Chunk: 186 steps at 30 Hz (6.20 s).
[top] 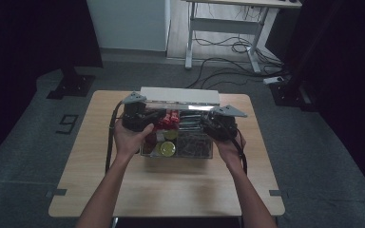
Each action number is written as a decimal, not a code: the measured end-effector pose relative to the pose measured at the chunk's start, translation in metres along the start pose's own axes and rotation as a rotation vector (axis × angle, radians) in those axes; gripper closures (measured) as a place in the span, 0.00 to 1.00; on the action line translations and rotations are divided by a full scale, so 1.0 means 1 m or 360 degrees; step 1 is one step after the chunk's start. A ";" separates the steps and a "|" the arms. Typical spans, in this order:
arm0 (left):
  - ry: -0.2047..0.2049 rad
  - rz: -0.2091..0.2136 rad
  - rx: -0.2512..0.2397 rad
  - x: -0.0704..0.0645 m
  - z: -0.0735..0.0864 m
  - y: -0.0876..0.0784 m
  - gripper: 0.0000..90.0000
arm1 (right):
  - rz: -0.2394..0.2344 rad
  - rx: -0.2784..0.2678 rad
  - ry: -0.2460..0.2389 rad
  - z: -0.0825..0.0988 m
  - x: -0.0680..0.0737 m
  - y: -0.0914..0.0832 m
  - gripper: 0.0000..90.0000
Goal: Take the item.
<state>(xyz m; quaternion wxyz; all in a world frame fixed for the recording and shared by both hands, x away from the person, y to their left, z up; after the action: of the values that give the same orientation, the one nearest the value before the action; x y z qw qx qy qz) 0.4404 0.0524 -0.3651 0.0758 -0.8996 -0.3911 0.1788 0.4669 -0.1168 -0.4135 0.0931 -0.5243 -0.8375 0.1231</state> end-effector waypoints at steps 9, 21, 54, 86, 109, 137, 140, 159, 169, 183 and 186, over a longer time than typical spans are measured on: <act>-0.0006 0.0003 -0.0002 0.000 0.001 0.000 1.00 | 0.0044 0.0054 -0.0031 0.006 -0.001 0.008 0.72; -0.0011 -0.0001 -0.0010 0.001 0.000 0.001 1.00 | 0.0033 -0.0010 0.0026 0.002 -0.006 -0.002 0.98; -0.0037 -0.0004 -0.0015 0.002 -0.001 0.002 1.00 | -0.0109 -0.0269 0.0096 -0.009 -0.009 -0.056 0.99; -0.0041 -0.0006 -0.0014 0.002 0.000 0.005 1.00 | -0.0058 -0.0384 0.0139 -0.011 -0.027 -0.085 0.99; -0.0046 -0.0002 -0.0019 0.001 0.000 0.004 1.00 | -0.0007 -0.0374 0.0174 0.013 -0.049 -0.098 0.99; -0.0043 -0.0011 -0.0013 0.001 0.001 0.003 1.00 | 0.0067 -0.0252 0.0261 0.068 -0.072 -0.089 0.99; -0.0040 -0.0012 -0.0011 0.001 0.001 0.003 1.00 | 0.0072 -0.0227 0.0265 0.076 -0.073 -0.088 0.99; -0.0036 -0.0014 -0.0011 0.000 0.001 0.003 1.00 | 0.0087 -0.0112 0.0319 0.117 -0.076 -0.073 0.99; -0.0031 -0.0022 -0.0009 0.000 0.001 0.003 1.00 | 0.0086 -0.0009 0.0350 0.145 -0.075 -0.059 0.99; -0.0029 -0.0029 -0.0006 0.000 0.002 0.003 1.00 | 0.0138 0.0091 0.0456 0.180 -0.094 -0.047 0.99; -0.0031 -0.0028 -0.0007 -0.001 0.002 0.004 1.00 | 0.0154 0.0091 0.0475 0.182 -0.099 -0.049 0.99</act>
<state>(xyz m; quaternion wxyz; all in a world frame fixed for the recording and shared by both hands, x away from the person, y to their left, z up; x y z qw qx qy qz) 0.4417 0.0495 -0.3678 0.0716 -0.8945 -0.4001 0.1861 0.4165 -0.2464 -0.5743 0.2254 -0.5736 -0.7842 0.0721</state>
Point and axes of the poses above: each handheld gripper's, and its own axes: y roughly forward along the jaws, z roughly out of its underside, x roughly to its left, the point moved 10 cm from there along y, roughly forward along the jaws, and after that the axes turned 8 degrees about -x, right-handed, at the moved point
